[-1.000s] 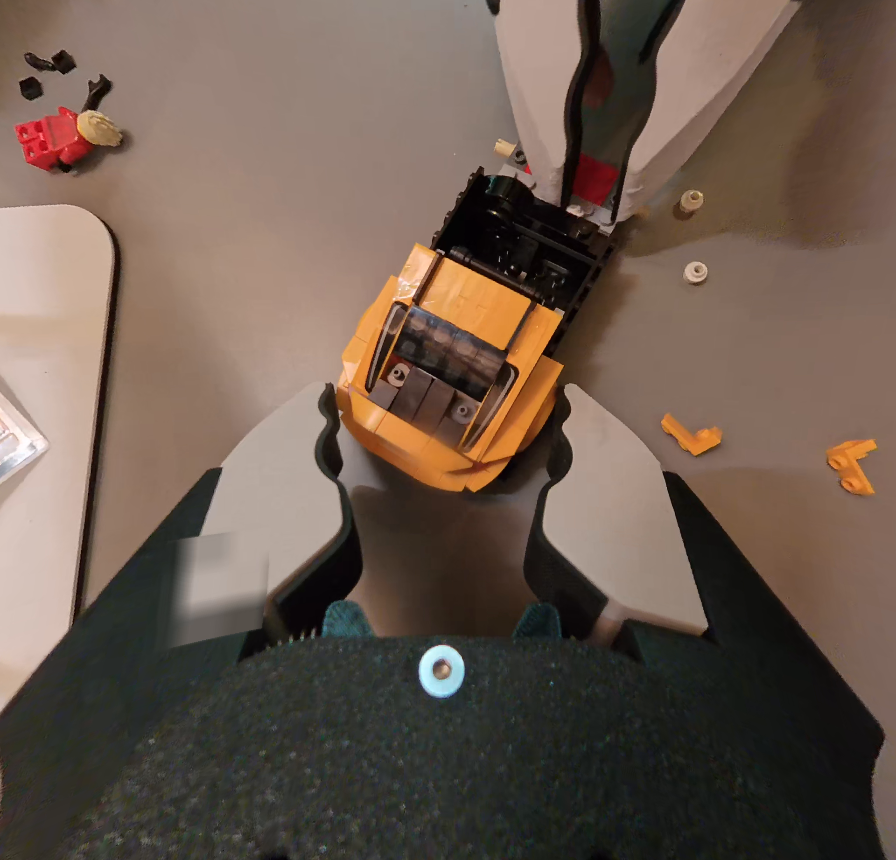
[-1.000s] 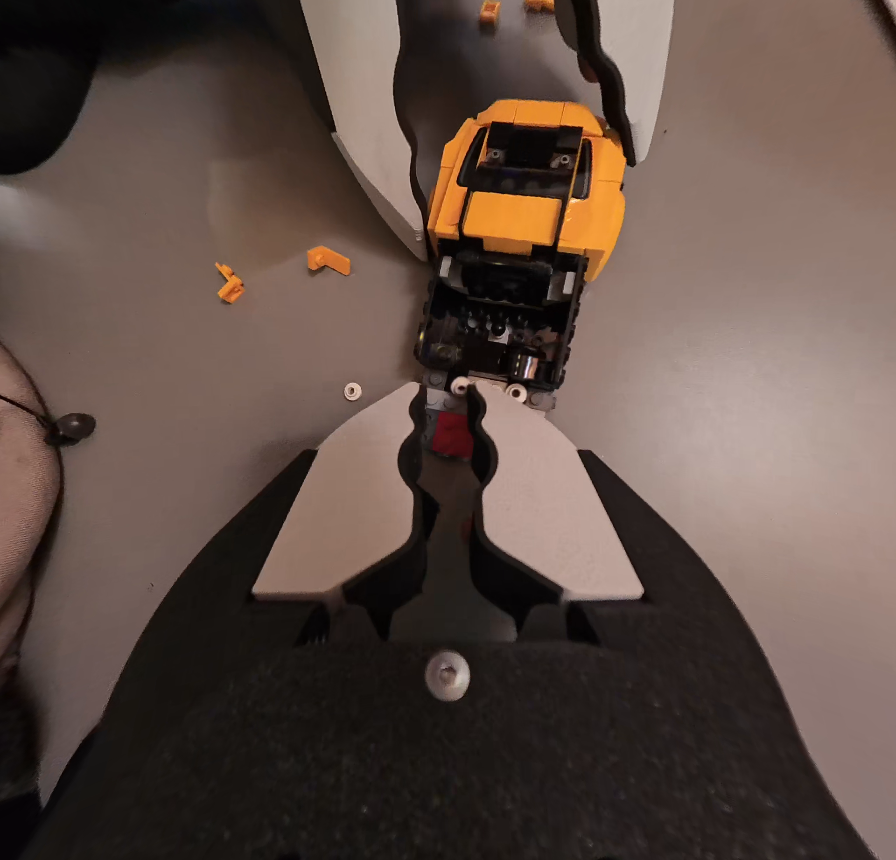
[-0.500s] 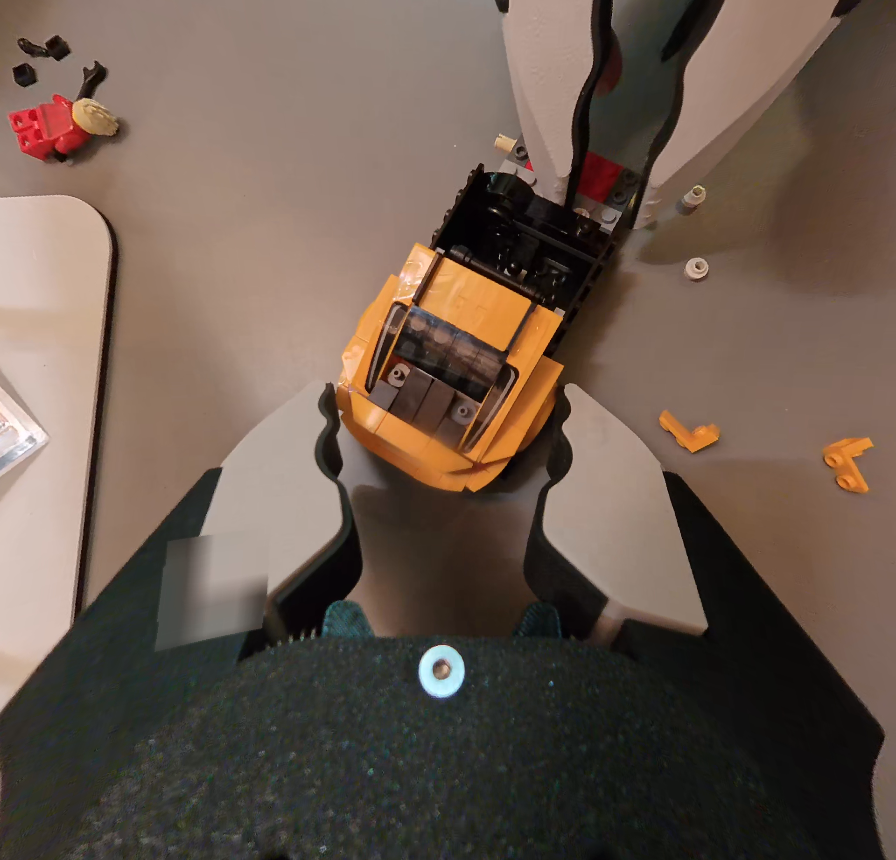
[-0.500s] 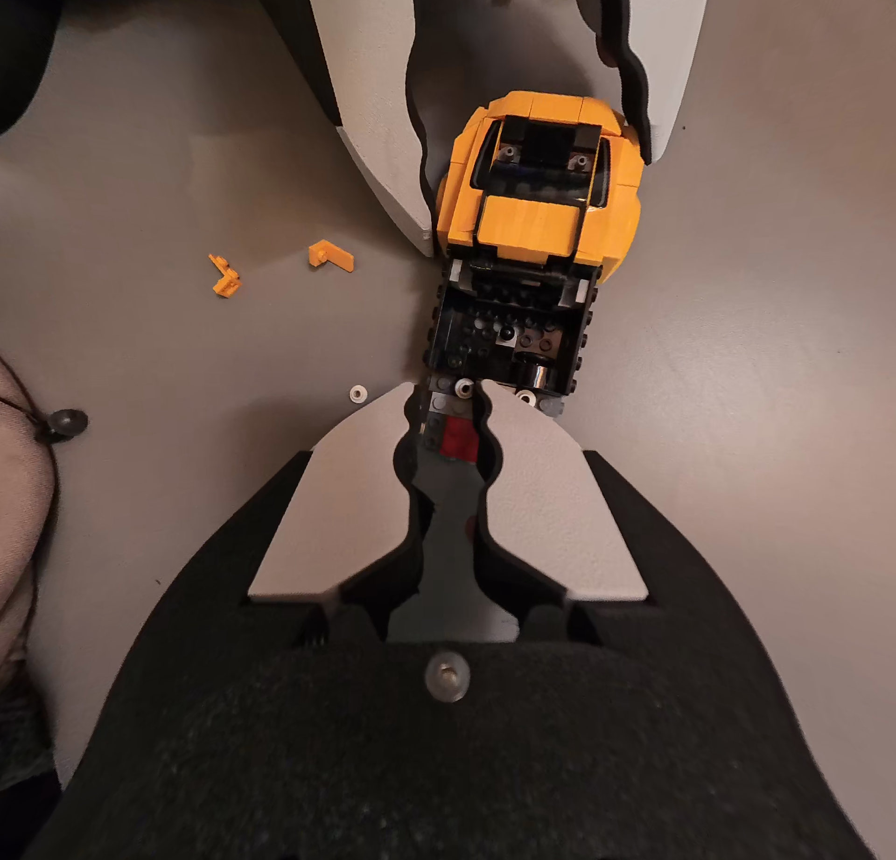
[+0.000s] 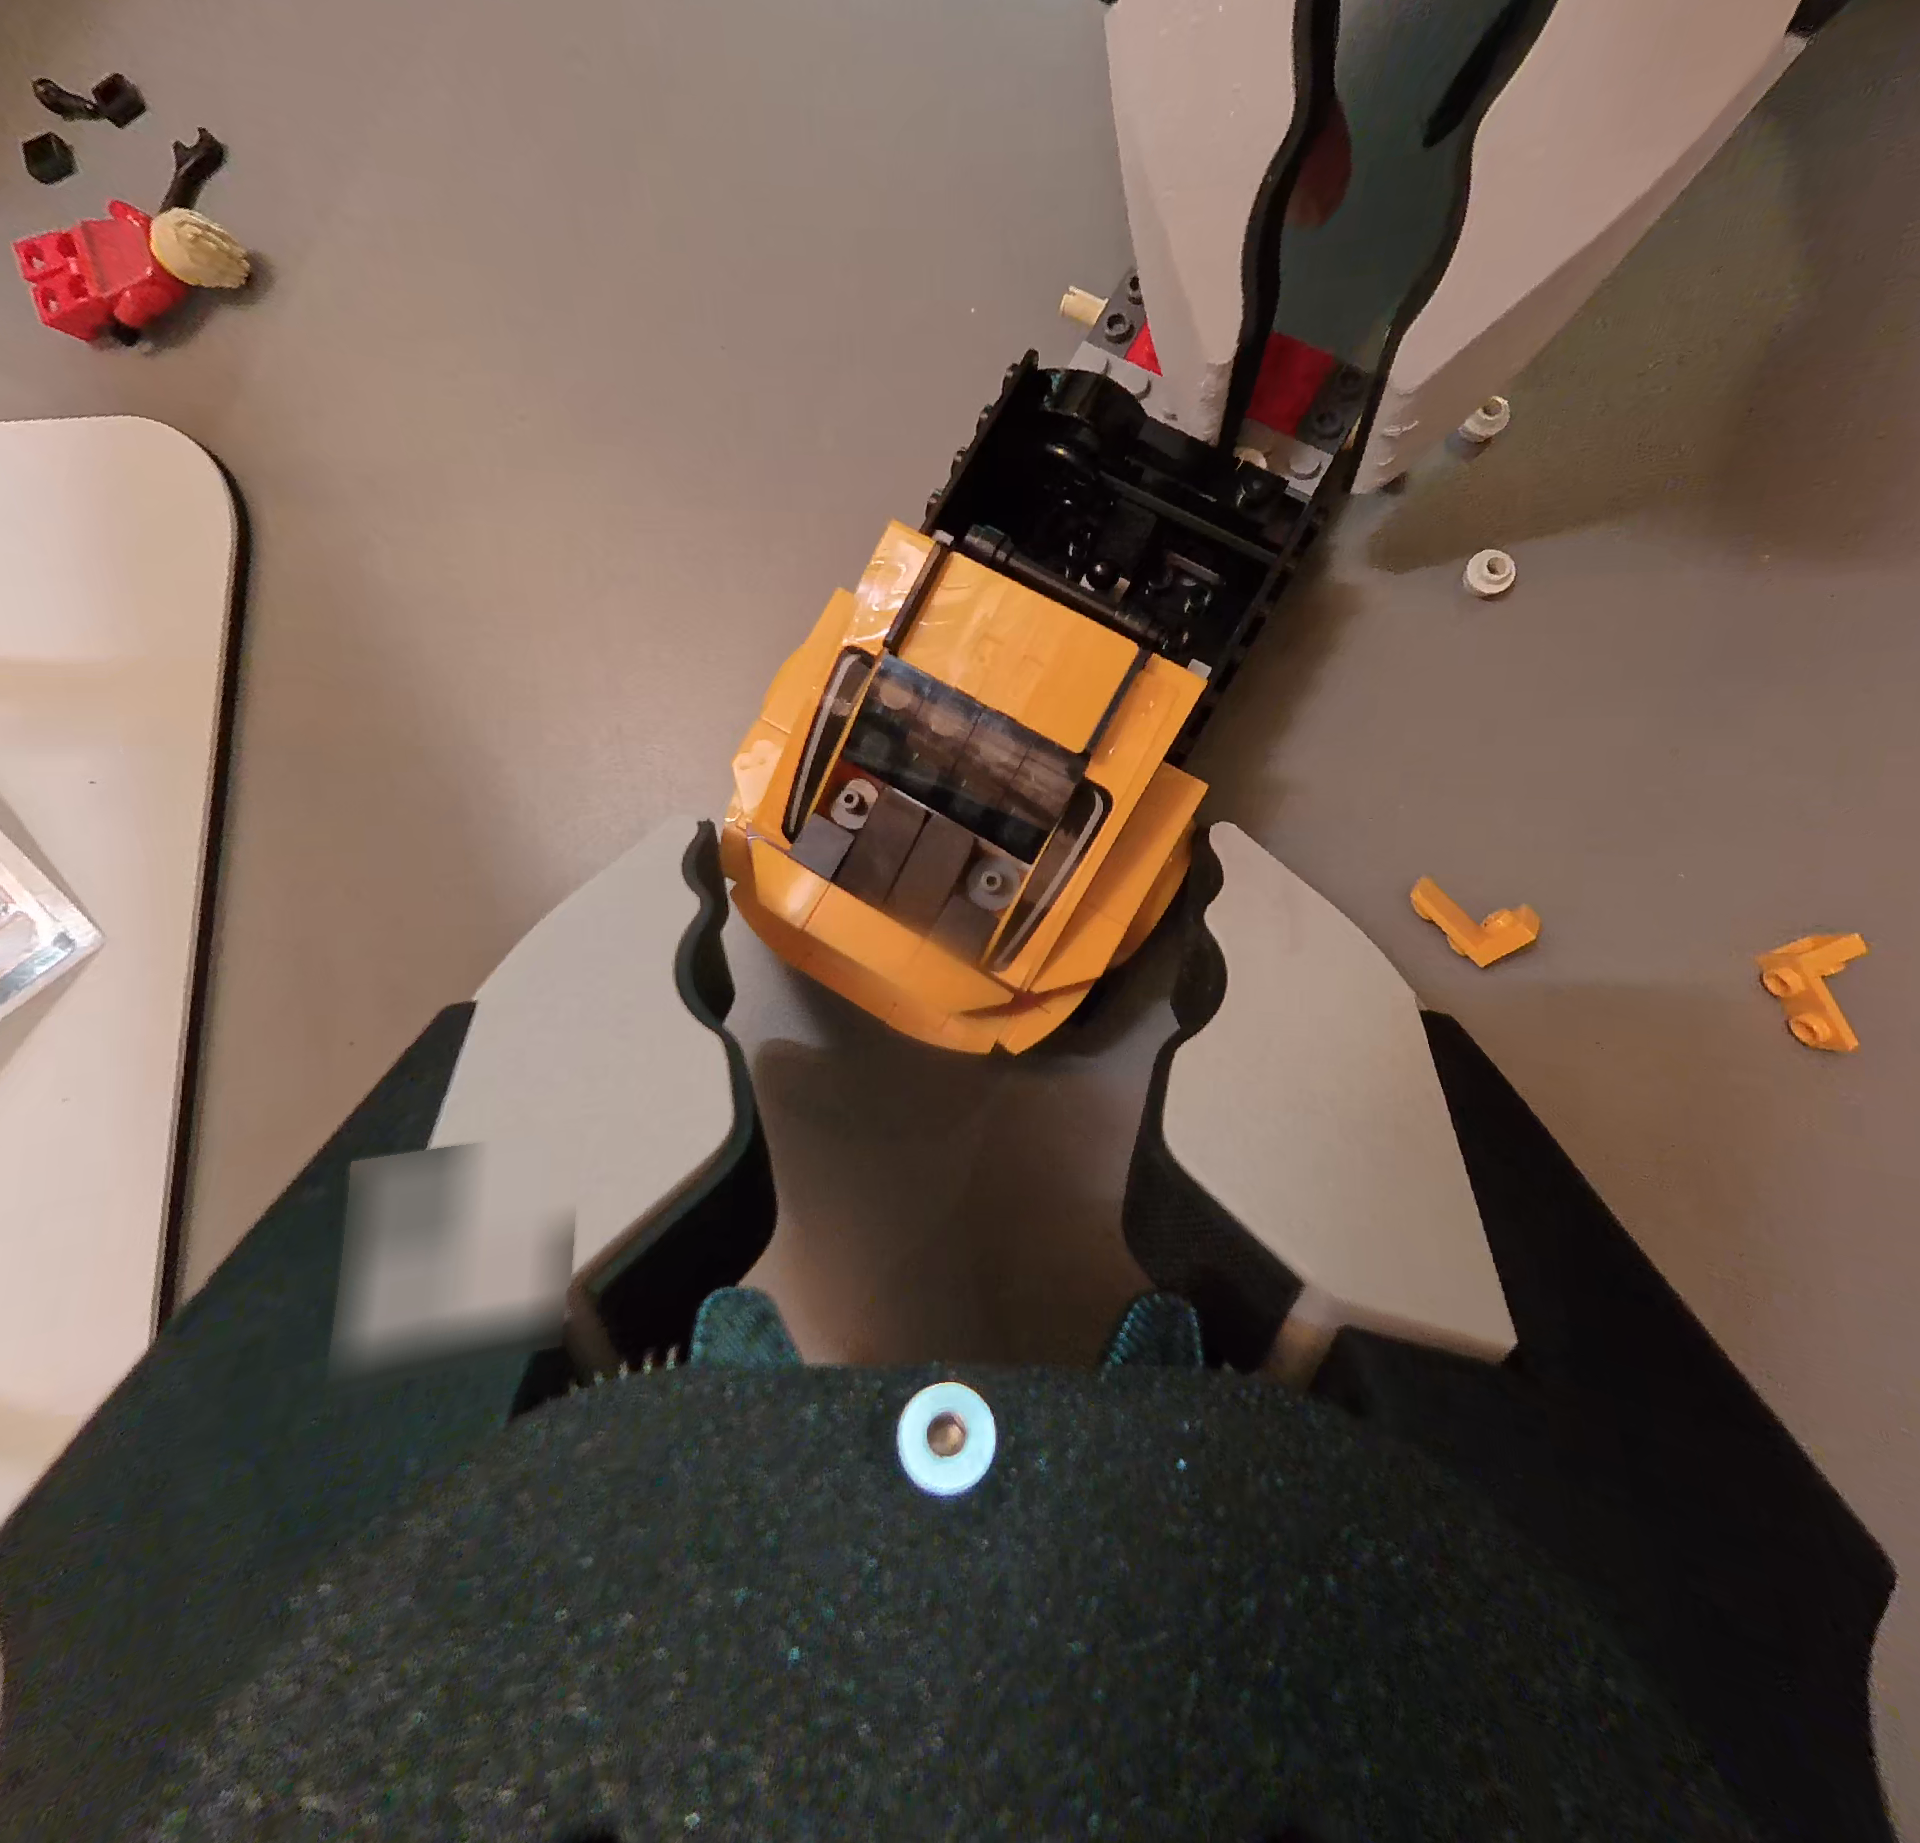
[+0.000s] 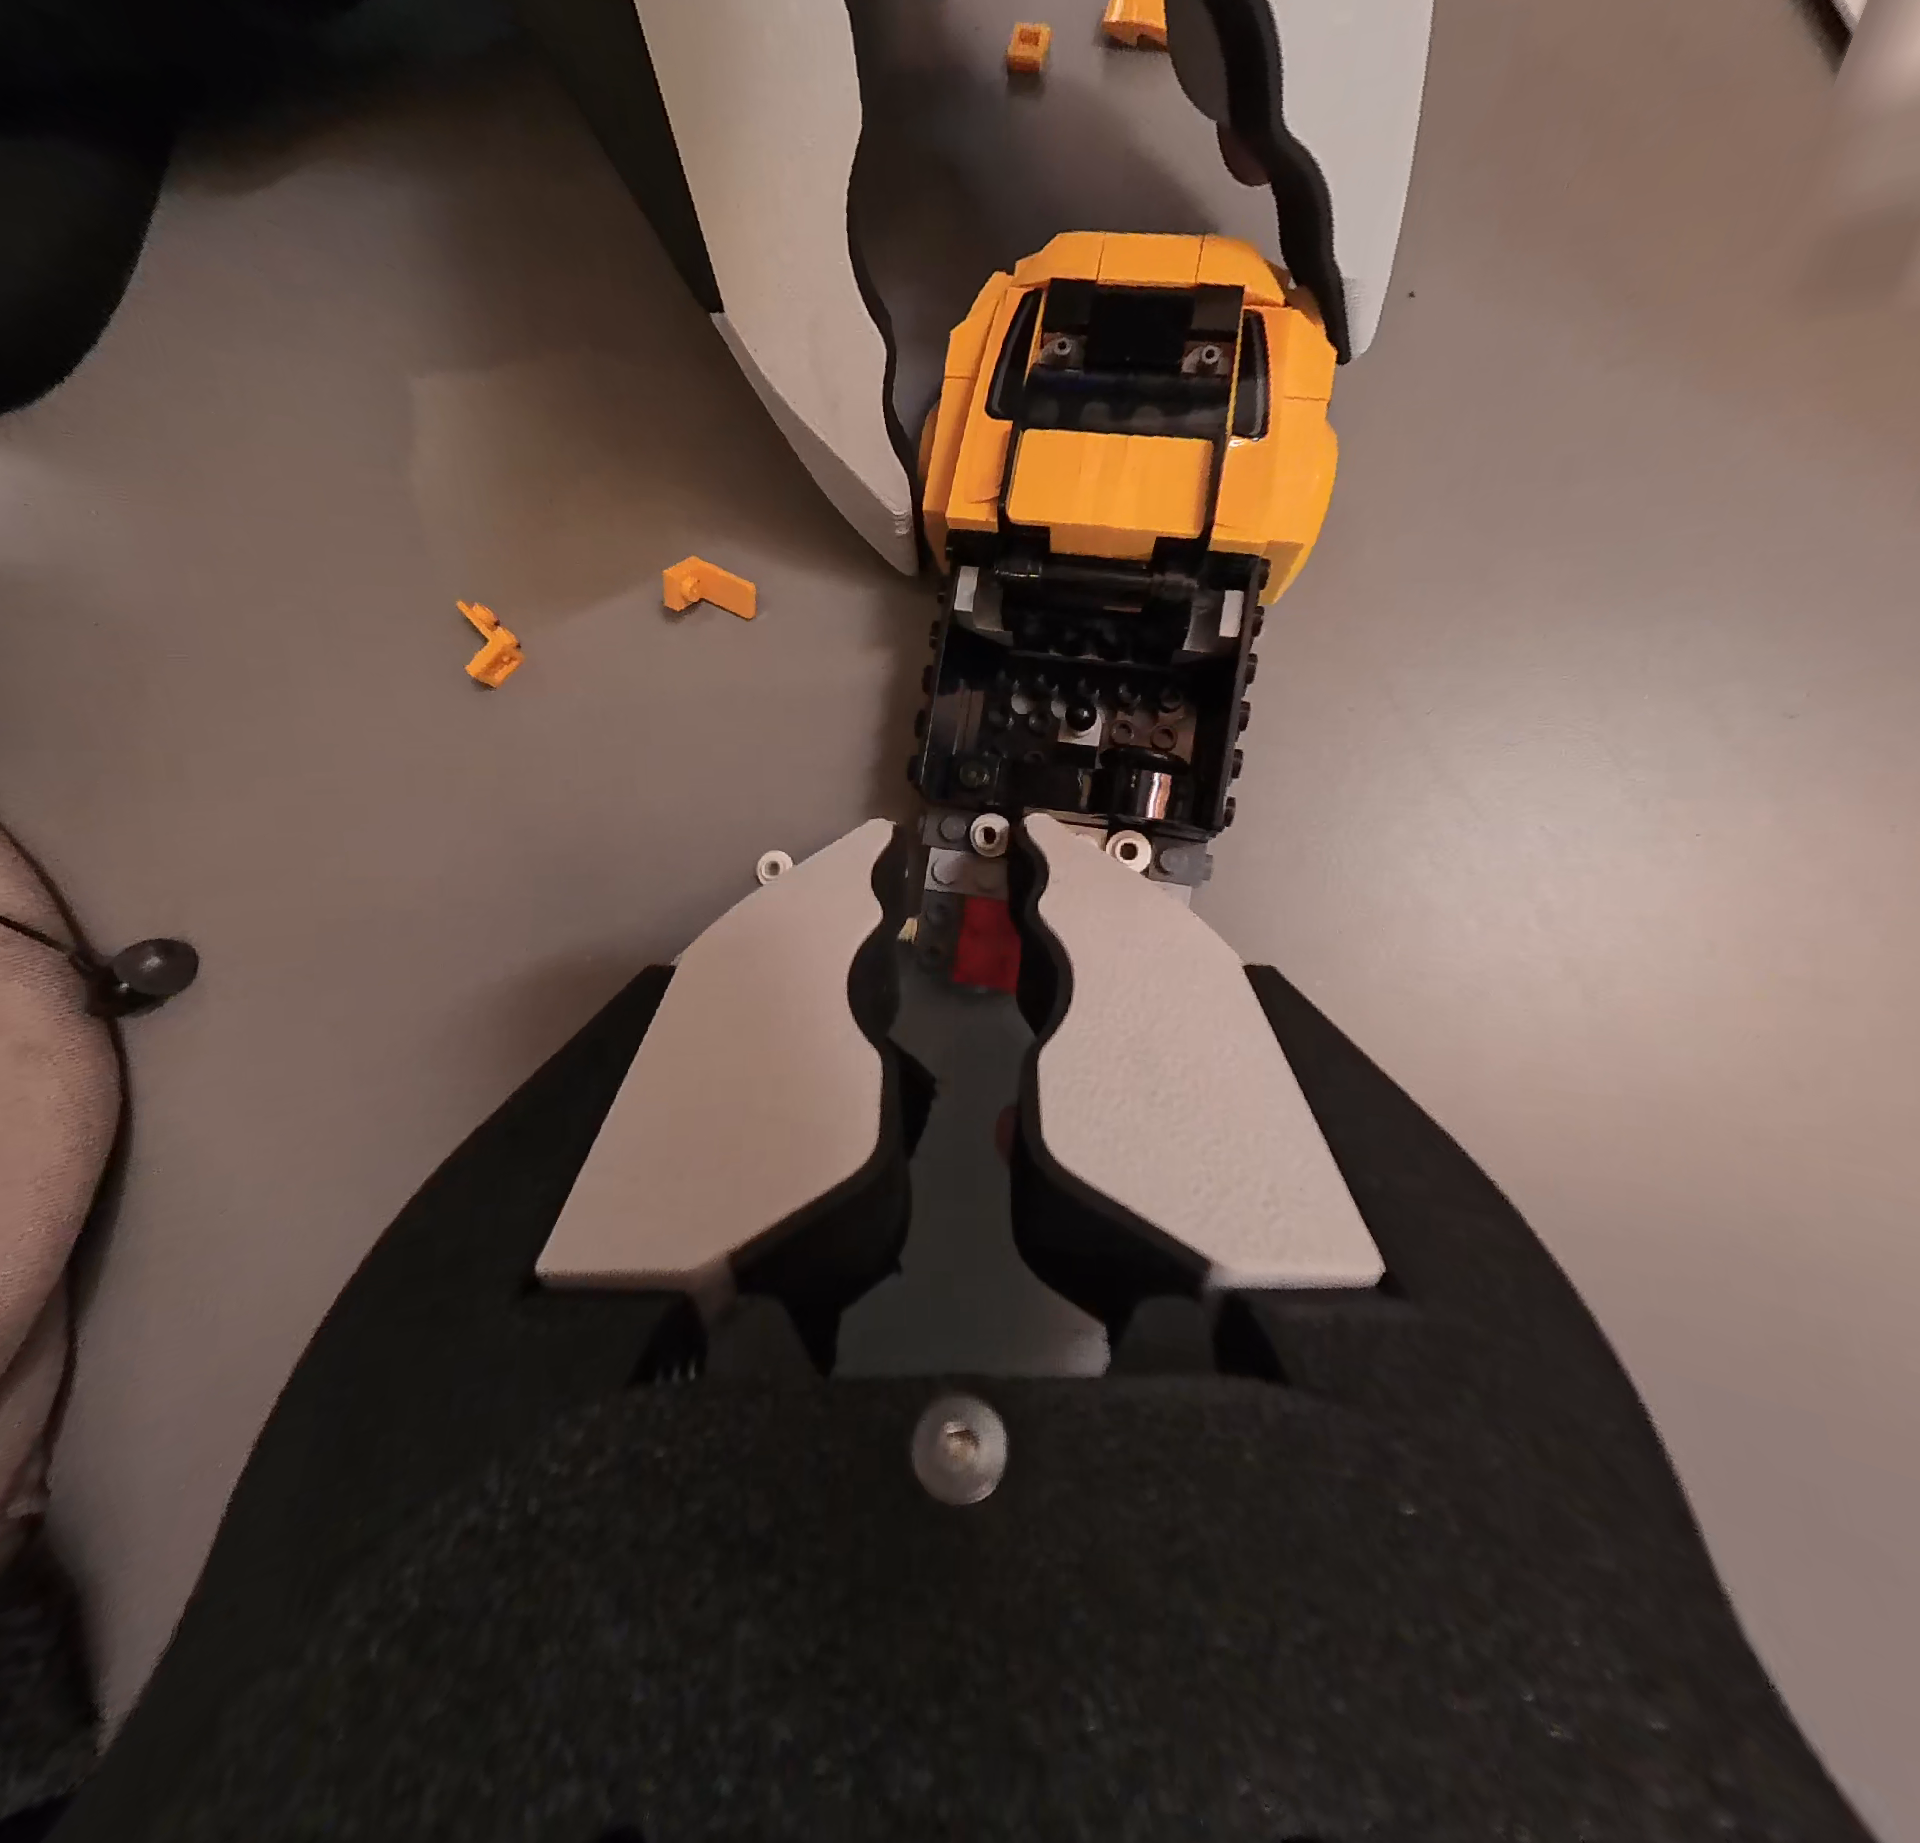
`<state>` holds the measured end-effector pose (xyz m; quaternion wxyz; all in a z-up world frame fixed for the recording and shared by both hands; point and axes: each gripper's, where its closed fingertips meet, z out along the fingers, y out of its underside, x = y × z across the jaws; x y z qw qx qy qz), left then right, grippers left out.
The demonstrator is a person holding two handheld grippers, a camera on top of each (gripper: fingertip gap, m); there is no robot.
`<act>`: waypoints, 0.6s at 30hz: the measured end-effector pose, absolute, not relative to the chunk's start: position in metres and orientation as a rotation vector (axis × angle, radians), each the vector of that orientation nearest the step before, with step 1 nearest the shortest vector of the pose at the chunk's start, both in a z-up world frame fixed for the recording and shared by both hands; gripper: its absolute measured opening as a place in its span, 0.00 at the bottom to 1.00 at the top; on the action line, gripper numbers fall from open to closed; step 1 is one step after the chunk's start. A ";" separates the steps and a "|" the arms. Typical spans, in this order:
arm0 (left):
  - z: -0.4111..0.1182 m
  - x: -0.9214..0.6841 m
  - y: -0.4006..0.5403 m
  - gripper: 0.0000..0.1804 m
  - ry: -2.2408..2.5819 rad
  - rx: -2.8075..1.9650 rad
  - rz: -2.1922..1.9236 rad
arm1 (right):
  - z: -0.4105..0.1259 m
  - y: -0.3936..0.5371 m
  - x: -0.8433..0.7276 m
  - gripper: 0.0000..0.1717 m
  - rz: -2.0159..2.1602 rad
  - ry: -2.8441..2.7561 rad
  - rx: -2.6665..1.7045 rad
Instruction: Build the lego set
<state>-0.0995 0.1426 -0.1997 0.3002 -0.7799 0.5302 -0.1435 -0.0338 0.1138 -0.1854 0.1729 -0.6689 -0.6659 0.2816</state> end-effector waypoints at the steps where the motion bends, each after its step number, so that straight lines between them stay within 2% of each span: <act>1: -0.200 -0.100 0.143 0.46 1.407 -2.070 -0.381 | -0.185 0.114 -0.034 0.11 0.803 -1.881 -1.899; 11: -0.200 -0.100 0.143 0.46 1.406 -2.072 -0.381 | -0.182 0.117 -0.033 0.10 0.847 -1.792 -1.902; 18: -0.200 -0.100 0.143 0.46 1.405 -2.073 -0.382 | -0.175 0.121 -0.033 0.03 0.770 -1.781 -1.778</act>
